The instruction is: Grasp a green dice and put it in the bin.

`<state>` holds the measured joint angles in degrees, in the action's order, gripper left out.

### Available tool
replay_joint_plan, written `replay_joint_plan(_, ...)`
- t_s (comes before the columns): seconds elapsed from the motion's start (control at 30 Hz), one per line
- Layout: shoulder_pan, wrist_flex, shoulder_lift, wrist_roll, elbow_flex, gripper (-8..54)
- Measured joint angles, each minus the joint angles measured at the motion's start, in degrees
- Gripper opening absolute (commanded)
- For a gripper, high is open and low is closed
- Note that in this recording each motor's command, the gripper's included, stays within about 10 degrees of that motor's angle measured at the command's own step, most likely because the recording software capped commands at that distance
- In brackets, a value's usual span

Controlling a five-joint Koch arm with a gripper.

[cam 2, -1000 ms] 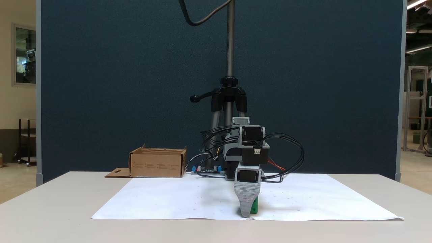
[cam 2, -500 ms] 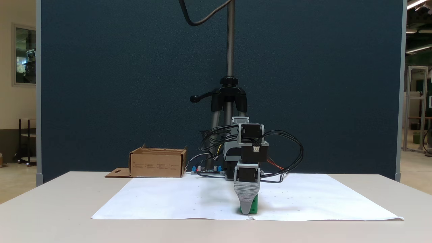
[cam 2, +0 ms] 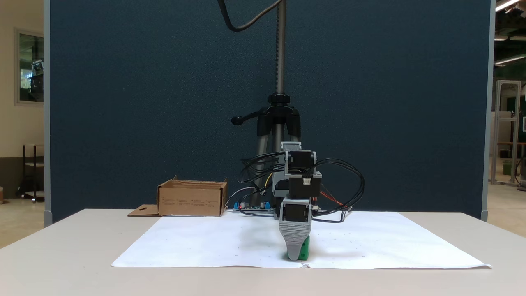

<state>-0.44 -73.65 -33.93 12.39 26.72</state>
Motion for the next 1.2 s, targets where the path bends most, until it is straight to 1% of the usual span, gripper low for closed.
replay_joint_plan(0.13,0.62,0.00,-7.65,0.00,6.33,12.2)
replay_joint_plan(0.17,1.23,0.00,-12.30,0.00,8.35,12.2)
replay_joint_plan(0.23,1.76,0.09,-15.38,0.00,10.37,12.2)
replay_joint_plan(0.27,2.20,0.18,-19.51,0.00,14.59,12.2)
replay_joint_plan(0.4,5.19,0.00,-27.07,0.00,17.75,12.2)
replay_joint_plan(0.6,12.39,-4.31,-36.47,0.00,17.75,12.2)
replay_joint_plan(0.7,16.08,-5.10,-37.53,0.00,17.75,12.2)
replay_joint_plan(0.93,36.56,-5.27,-41.92,-0.70,17.75,12.2)
replay_joint_plan(1.2,59.33,-5.27,-41.92,-10.72,17.75,12.2)
